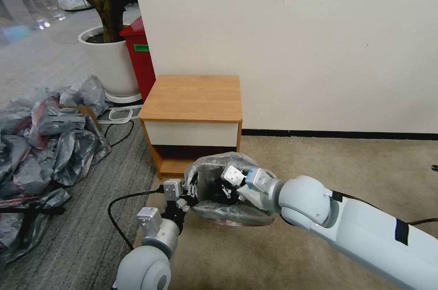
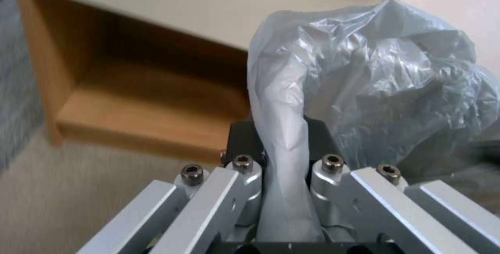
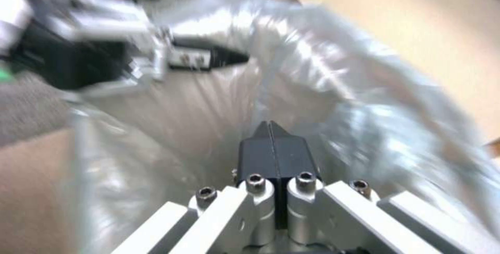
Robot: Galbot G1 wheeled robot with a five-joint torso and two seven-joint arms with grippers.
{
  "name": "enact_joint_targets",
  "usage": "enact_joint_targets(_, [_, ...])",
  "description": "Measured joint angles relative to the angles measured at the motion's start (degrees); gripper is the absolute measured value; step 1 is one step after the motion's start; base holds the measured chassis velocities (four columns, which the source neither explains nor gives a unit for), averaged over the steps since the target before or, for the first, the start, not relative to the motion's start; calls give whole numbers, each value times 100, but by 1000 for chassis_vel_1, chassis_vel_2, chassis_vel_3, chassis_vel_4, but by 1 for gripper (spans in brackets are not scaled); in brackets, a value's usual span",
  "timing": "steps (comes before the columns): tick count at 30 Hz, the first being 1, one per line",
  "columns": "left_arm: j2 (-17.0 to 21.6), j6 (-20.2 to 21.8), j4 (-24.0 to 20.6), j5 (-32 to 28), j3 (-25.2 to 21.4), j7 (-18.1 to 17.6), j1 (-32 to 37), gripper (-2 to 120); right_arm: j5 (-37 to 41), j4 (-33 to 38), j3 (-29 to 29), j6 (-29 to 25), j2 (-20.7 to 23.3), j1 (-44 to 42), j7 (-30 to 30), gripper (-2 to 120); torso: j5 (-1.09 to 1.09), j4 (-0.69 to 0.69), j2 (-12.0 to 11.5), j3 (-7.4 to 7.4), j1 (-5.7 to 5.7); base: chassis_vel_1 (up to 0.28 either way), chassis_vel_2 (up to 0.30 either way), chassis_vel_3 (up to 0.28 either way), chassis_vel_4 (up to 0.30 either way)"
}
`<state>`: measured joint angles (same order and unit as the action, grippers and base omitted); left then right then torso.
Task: Pick up the garbage bag from the table and place it over the trash can.
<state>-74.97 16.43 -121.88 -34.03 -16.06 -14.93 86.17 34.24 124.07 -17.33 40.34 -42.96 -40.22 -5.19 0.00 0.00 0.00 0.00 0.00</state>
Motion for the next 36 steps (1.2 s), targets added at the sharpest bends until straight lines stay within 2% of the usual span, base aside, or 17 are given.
enact_joint_targets(2, [-19,32,87,-186,-11,-101,-23,7,234,202,475,-210,95,-401,88,0,-1,0,0,0,0,0,0,0,0])
enact_joint_targets(3, [-22,39,117,-241,-11,-136,-23,7,277,257,646,-439,120,-602,203,0,-1,-1,0,-1,0,0,0,0,0])
enact_joint_targets(4, [-18,52,146,-363,-8,-200,-8,7,312,315,936,-900,126,-1001,481,0,0,-1,0,-1,0,0,0,0,0])
enact_joint_targets(5, [-18,52,146,-363,-8,-200,-8,7,312,315,936,-900,126,-1001,481,0,0,-1,0,-1,0,0,0,0,0])
enact_joint_targets(8, [36,120,156,-581,-1,-326,129,7,195,376,1966,-1444,-242,-2037,1014,3,1,0,0,0,0,0,0,0,0])
enact_joint_targets(9, [36,120,156,-581,-1,-326,129,7,195,376,1966,-1444,-242,-2037,1014,3,1,0,0,0,0,0,0,0,0])
enact_joint_targets(12, [87,146,126,-597,-96,-341,317,7,-571,326,3164,-2161,-871,-3178,1124,20,0,0,0,0,0,0,0,0,0])
enact_joint_targets(13, [105,157,112,-597,-113,-340,352,7,-695,327,3399,-2304,-1012,-3425,1136,22,2,0,0,0,0,0,0,0,0])
enact_joint_targets(14, [105,157,112,-597,-113,-340,352,7,-695,327,3399,-2304,-1012,-3425,1136,22,2,0,0,0,0,0,0,0,0])
enact_joint_targets(15, [157,233,81,-603,-153,-330,428,7,-900,347,3826,-2553,-1315,-3909,1158,28,0,0,0,-1,0,0,0,0,0])
enact_joint_targets(17, [249,355,51,-644,-183,-258,520,7,-1191,392,4218,-2881,-1763,-4543,1161,36,1,-2,0,-1,0,0,0,0,0])
enact_joint_targets(22, [276,379,78,-645,-53,-229,614,7,-1648,391,4388,-3405,-2509,-5238,1211,54,-1,-1,0,-1,0,0,0,0,0])
enact_joint_targets(23, [276,379,78,-645,-53,-229,614,7,-1648,391,4388,-3405,-2509,-5238,1211,54,-1,-1,0,-1,0,0,0,0,0])
enact_joint_targets(26, [189,375,164,-636,62,-199,676,7,-1782,295,4376,-3612,-2846,-5429,1267,70,0,0,1,-1,0,0,0,0,0])
enact_joint_targets(30, [151,324,240,-623,131,-163,689,7,-1817,248,4415,-3678,-2981,-5490,1271,76,-1,0,1,-1,0,0,0,0,0])
enact_joint_targets(34, [100,78,397,-349,311,-98,716,7,-1774,232,4507,-3713,-3084,-5599,1272,98,0,0,1,-1,0,0,0,0,0])
enact_joint_targets(36, [86,-6,445,-238,364,-95,727,7,-1743,221,4519,-3714,-3079,-5604,1272,99,-1,0,1,-1,0,0,0,0,0])
